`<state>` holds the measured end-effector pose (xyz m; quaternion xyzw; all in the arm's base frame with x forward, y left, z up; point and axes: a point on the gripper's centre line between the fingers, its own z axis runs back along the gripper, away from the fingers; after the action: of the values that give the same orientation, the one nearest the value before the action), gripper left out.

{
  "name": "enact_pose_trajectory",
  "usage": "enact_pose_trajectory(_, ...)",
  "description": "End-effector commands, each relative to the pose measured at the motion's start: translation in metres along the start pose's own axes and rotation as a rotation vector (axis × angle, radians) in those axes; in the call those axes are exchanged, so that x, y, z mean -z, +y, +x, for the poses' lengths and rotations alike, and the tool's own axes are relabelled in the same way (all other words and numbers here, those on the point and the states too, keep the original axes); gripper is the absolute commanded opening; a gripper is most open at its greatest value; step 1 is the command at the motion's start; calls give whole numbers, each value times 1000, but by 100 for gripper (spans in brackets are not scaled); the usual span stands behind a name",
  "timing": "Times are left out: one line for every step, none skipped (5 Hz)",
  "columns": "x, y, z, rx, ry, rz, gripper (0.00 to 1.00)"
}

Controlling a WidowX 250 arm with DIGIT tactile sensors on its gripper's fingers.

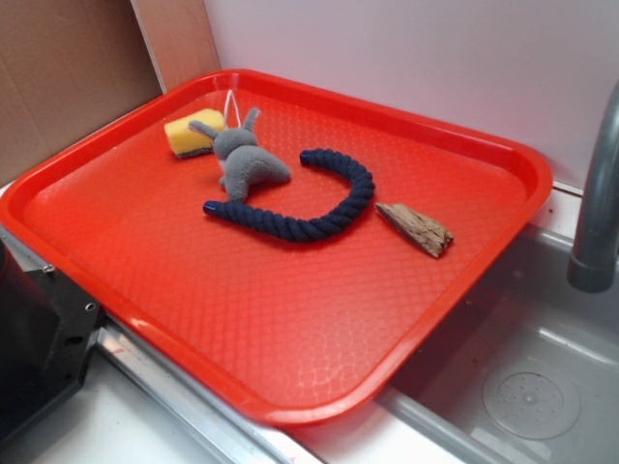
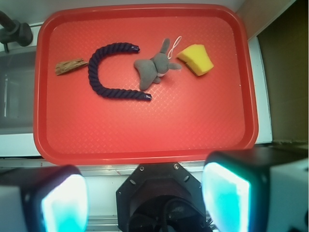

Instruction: Grab the wood chip.

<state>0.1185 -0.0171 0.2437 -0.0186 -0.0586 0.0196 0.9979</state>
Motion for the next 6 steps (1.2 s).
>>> enact_pose_trajectory(0,0,0,0,0,0,100)
enact_pose_trajectory(0,0,2,100,-18,-2,100)
enact_pose_trajectory(6,4,12,278,-33,-5,100)
enact_pose_trajectory(21,1,30,514,-53,-18,100)
enact_pose_trajectory(42,-1,55,707,-83,-43,100)
enact_pose_trajectory(74,-12,88,894,-97,-69,100)
